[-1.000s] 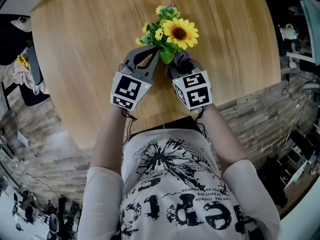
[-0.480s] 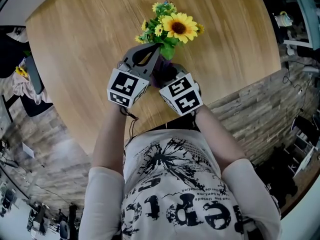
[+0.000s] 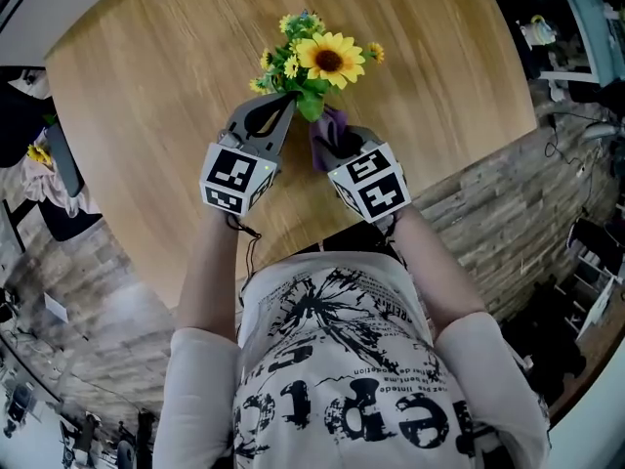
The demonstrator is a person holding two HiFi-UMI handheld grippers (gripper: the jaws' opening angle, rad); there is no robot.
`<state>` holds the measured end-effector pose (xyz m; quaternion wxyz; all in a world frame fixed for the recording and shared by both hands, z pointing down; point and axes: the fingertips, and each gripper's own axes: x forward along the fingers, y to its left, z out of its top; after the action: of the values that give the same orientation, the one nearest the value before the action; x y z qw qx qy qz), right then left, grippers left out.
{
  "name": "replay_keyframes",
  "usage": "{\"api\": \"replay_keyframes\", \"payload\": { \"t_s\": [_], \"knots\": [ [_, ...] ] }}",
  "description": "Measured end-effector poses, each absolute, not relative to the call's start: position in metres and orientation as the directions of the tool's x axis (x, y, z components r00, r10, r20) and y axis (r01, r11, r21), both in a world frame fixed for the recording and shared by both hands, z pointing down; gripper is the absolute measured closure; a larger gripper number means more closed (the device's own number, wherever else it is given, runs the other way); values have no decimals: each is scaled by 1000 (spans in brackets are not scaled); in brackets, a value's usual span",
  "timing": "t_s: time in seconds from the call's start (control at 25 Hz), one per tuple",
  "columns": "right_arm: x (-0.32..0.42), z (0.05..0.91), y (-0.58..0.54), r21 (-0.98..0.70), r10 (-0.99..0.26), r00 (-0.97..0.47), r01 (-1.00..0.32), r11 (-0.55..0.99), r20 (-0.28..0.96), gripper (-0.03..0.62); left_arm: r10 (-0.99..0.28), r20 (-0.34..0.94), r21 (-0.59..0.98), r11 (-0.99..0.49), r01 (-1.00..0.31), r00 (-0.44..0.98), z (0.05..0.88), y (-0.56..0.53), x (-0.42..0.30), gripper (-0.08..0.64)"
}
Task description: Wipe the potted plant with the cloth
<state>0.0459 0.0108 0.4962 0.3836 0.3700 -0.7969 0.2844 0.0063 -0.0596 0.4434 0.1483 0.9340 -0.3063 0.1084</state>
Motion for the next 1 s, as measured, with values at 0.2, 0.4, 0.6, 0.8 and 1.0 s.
{"api": "replay_keyframes", "payload": {
  "t_s": [0.2, 0.4, 0.6, 0.8, 1.0],
  "knots": [
    [103, 493, -25, -101, -390, -360, -831, 547, 848, 520, -552, 313, 215, -751, -624, 773, 444, -60, 7, 558],
    [153, 490, -73, -29, -403, -294, -836, 547, 866, 520, -552, 356, 202, -742, -639, 754, 444, -61, 8, 557],
    [170, 487, -122, 0, -402, -322, -780, 625, 857, 520, -606, 356, 197, -696, -691, 712, 445, -62, 7, 557],
    [165, 481, -179, 48, -411, -356, -705, 708, 839, 520, -668, 336, 227, -626, -746, 664, 443, -65, 6, 557],
    [123, 466, -231, 114, -403, -447, -545, 831, 799, 520, -724, 344, 210, -562, -800, 598, 441, -69, 7, 557]
  ]
}}
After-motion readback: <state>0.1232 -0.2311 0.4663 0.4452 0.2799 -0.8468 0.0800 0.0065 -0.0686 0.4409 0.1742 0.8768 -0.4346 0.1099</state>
